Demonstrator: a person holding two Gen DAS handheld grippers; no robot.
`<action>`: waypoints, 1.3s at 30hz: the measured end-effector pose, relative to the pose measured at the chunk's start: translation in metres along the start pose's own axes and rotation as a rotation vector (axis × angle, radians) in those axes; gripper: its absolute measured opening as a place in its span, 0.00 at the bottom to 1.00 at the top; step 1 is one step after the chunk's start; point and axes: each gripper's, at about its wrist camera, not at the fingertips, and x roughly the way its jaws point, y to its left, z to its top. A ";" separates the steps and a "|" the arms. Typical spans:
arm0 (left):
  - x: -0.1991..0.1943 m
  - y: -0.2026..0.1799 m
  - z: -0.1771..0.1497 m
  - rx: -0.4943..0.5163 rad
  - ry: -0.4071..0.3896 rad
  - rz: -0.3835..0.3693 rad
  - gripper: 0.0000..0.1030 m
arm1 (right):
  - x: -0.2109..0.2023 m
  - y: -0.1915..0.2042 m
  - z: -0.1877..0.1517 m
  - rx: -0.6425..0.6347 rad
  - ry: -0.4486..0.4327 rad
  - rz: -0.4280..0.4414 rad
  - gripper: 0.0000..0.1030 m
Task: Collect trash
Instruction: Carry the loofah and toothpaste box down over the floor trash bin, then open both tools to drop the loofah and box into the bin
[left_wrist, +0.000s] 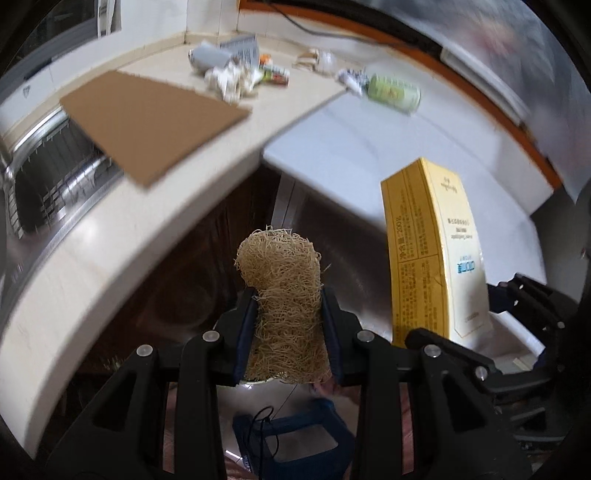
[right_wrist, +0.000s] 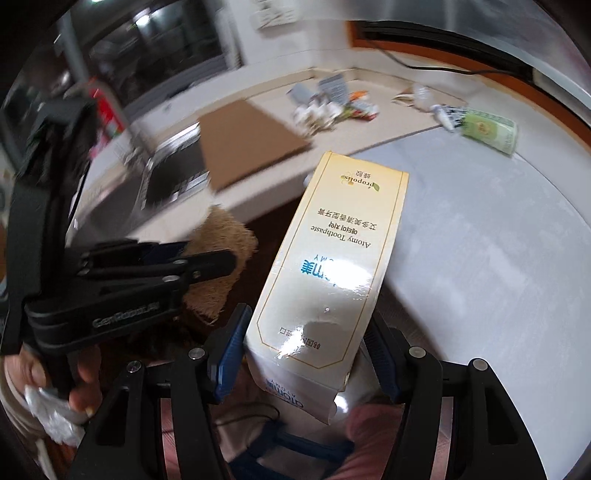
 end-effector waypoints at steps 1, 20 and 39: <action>0.007 0.003 -0.015 -0.001 0.008 0.000 0.30 | 0.004 0.005 -0.010 -0.021 0.004 -0.003 0.59; 0.192 0.066 -0.158 -0.108 0.212 -0.022 0.30 | 0.233 0.003 -0.174 0.122 0.338 0.133 0.59; 0.267 0.106 -0.157 -0.197 0.304 0.035 0.35 | 0.331 -0.008 -0.180 0.043 0.460 -0.001 0.61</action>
